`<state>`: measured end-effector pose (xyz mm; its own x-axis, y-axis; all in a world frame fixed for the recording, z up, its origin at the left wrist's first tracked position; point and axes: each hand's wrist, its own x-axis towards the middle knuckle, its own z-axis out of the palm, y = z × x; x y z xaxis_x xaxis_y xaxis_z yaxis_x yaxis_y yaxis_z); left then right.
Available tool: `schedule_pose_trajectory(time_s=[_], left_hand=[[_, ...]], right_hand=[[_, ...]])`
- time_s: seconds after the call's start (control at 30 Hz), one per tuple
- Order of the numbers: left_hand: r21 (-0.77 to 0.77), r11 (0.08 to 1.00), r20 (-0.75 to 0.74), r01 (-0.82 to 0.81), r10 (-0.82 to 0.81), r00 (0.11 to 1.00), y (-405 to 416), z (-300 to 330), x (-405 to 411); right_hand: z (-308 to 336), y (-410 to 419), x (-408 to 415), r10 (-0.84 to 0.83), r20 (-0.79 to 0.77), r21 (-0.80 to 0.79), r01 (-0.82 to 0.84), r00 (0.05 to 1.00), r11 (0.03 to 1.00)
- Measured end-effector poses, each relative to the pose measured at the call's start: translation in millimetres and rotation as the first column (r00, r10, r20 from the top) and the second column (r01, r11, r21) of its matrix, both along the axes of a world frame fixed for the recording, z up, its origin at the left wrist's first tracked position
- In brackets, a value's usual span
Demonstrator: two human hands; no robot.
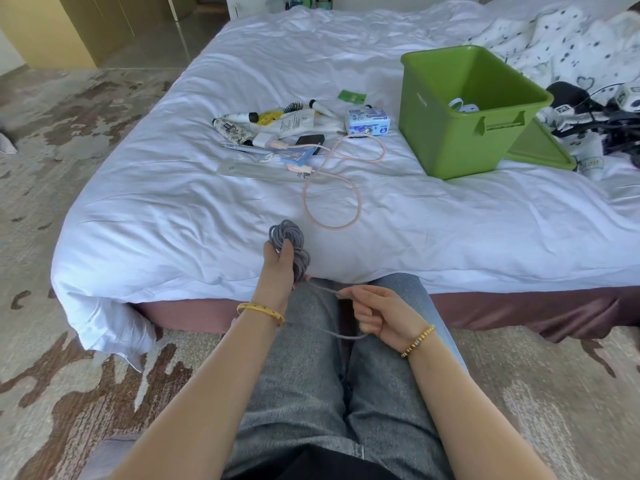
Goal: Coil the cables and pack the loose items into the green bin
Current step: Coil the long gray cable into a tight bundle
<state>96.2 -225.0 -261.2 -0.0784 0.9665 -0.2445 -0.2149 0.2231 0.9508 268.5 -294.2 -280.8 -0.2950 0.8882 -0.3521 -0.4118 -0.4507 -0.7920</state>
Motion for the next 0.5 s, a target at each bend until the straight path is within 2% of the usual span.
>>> schedule_pose_trajectory(time_s=[0.07, 0.17, 0.27, 0.37, 0.43, 0.5], left_hand=[[0.063, 0.998, -0.107, 0.022, -0.016, 0.994, -1, 1, 2], [0.066, 0.998, -0.163, 0.024, -0.013, 0.987, -3, 3, 9], [0.039, 0.988, -0.346, 0.148, -0.125, 0.93, -6, 1, 15], [-0.05, 0.926, -0.568, 0.373, -0.334, 0.752, -13, -9, 18], [-0.108, 0.835, -0.703, 0.539, -0.448, 0.552, -16, -12, 20], [-0.164, 0.718, -0.753, 0.677, -0.534, 0.384, -18, -11, 22]], right_hand=[[0, 2, 3, -0.109, -0.061, 0.003, 0.109, 0.992, 0.994], [-1, 2, 11, -0.293, -0.185, -0.001, 0.298, 0.938, 0.954], [-1, 3, 14, -0.39, -0.289, -0.057, 0.391, 0.874, 0.919], [1, 2, 14, -0.409, -0.288, -0.069, 0.407, 0.866, 0.911], [2, 1, 13, -0.405, -0.269, -0.041, 0.41, 0.874, 0.911], [3, 1, 11, -0.395, -0.264, -0.019, 0.405, 0.88, 0.914]])
